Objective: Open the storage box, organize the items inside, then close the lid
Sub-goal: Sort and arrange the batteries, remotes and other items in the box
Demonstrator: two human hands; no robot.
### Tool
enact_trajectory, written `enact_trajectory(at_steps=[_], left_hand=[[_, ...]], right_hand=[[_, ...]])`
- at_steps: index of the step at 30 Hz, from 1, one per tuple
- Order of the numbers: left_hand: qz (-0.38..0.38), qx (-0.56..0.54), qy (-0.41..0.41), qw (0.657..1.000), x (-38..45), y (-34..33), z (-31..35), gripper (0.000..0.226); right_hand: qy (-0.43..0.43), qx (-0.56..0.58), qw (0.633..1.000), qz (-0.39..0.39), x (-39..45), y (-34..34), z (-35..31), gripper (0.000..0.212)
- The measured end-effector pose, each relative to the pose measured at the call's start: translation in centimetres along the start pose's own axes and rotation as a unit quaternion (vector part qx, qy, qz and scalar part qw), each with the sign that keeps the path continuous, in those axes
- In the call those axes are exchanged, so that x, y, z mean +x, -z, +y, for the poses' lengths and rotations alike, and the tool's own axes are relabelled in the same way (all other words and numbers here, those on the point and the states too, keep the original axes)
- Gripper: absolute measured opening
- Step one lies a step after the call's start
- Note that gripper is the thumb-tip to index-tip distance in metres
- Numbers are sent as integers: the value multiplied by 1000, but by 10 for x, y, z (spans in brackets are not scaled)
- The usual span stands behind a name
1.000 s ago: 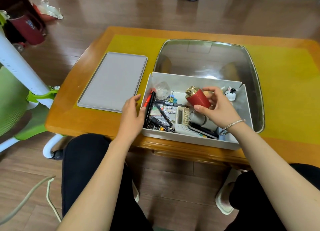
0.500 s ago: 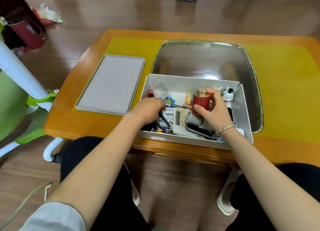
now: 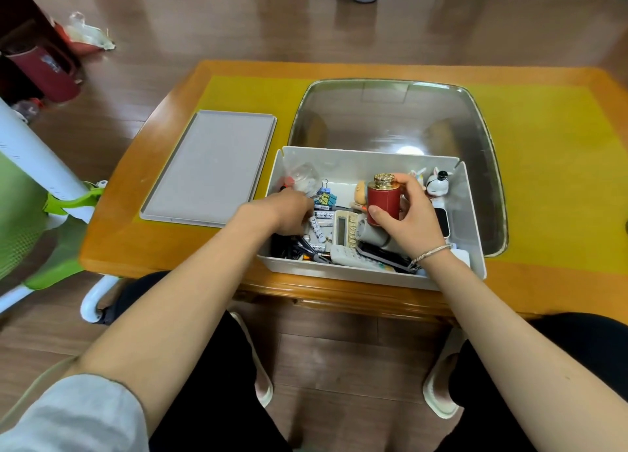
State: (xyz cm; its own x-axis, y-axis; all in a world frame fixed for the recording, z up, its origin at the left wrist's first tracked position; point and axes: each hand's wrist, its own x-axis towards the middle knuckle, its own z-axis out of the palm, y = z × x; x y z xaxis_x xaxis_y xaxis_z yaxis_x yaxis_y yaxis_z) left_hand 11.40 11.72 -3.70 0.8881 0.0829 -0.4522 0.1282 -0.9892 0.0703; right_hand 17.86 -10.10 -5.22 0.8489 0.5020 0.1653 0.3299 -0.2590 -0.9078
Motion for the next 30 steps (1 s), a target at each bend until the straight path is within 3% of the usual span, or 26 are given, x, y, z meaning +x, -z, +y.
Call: enact_trajectory(at_steps=[7, 12, 16, 19, 30], left_hand=[[18, -6, -5, 1000, 4, -2, -1, 32], [137, -24, -58, 989, -4, -7, -6, 25], [243, -146, -72, 956, -9, -2, -5, 16], [214, -188, -72, 956, 3, 4, 3, 23], [155, -51, -43, 986, 42, 14, 19, 28]], right_hand=[[12, -17, 1000, 4, -2, 0, 0, 49], [27, -18, 999, 30, -3, 1, -4, 62], [21, 12, 997, 75, -2, 4, -4, 59], [18, 16, 995, 100, -1, 5, -1, 54], [33, 6, 995, 89, 0, 4, 1, 54]])
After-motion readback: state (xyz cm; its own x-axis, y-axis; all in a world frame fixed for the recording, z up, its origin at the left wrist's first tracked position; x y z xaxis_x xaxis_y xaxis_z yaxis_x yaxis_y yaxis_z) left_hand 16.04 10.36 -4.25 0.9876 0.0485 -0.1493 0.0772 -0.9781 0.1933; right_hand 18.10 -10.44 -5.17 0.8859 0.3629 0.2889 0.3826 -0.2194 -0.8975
